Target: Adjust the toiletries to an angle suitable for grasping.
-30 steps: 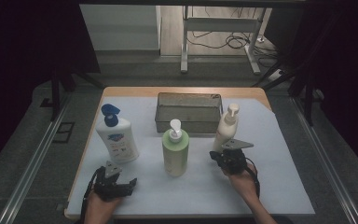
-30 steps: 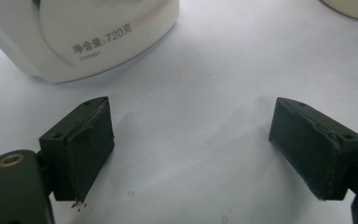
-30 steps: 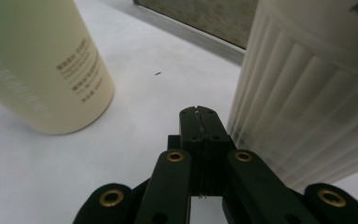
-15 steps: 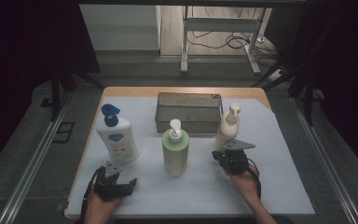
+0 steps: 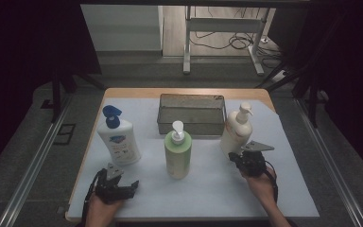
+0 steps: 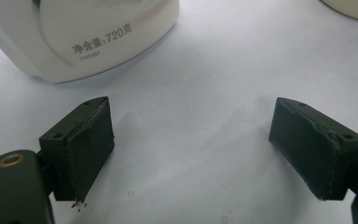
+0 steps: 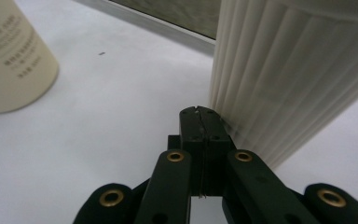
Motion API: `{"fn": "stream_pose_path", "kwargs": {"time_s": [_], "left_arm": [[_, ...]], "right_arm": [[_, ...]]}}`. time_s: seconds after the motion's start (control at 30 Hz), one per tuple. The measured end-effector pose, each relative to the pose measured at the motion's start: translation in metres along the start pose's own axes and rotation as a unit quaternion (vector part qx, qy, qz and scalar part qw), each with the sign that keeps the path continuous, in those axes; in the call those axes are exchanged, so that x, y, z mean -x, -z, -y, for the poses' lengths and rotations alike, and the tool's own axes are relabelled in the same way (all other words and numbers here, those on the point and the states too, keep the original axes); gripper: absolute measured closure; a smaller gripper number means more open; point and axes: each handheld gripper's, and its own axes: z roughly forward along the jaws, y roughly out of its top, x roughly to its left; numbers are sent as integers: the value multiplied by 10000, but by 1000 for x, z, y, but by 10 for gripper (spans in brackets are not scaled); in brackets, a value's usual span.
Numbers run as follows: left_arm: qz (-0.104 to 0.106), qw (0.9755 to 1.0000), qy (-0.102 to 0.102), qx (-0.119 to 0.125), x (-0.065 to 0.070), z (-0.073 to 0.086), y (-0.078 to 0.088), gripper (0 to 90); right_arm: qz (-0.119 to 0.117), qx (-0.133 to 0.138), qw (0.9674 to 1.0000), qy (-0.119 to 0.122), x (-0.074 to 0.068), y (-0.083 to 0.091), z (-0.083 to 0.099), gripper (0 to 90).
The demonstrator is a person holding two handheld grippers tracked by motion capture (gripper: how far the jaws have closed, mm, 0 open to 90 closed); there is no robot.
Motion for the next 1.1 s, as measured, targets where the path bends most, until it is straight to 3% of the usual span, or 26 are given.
{"fn": "stream_pose_path", "kwargs": {"time_s": [0.33,0.63,1.1], "left_arm": [[3,10000,-1,-2,0,0,0,135],[5,10000,1,-1,0,0,0,135],[3,10000,0,-1,0,0,0,135]], "right_arm": [[82,18,10000,-47,18,10,5,900],[15,32,10000,-47,19,13,6,898],[-102,41,9999,-115,22,33,12,805]]}}
